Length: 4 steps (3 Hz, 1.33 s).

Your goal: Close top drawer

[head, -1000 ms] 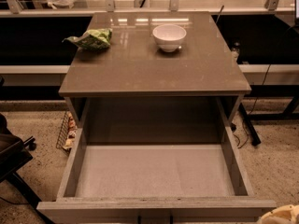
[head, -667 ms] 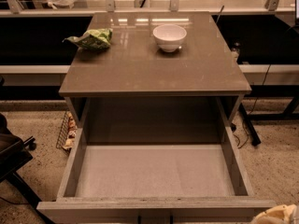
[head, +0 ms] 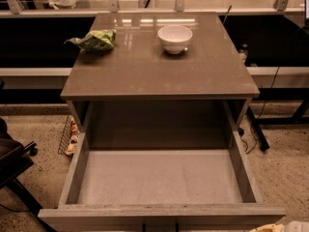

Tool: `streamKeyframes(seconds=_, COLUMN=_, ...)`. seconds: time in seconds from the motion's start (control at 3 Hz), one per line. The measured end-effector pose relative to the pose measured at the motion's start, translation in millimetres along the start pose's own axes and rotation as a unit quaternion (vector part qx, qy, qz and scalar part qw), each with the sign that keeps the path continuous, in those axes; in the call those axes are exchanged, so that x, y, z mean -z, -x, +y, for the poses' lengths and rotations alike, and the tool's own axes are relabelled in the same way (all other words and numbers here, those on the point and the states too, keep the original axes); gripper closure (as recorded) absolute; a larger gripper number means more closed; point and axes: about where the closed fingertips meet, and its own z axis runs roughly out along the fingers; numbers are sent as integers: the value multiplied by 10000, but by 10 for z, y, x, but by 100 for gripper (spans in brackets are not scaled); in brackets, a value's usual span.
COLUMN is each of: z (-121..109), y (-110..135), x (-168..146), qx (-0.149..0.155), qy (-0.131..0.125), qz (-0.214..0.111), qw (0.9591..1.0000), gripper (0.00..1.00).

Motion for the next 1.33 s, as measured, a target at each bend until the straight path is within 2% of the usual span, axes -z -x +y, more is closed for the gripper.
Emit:
streamKeyframes(seconds=0.67, z=-110, y=24, x=-386, qx=302, qy=81, qz=-250, qw=9992, gripper=100)
streamKeyframes(seconds=1.33, z=-475, y=297, x=-677, qx=708, qy=82, qz=-425, qw=9965, gripper=100)
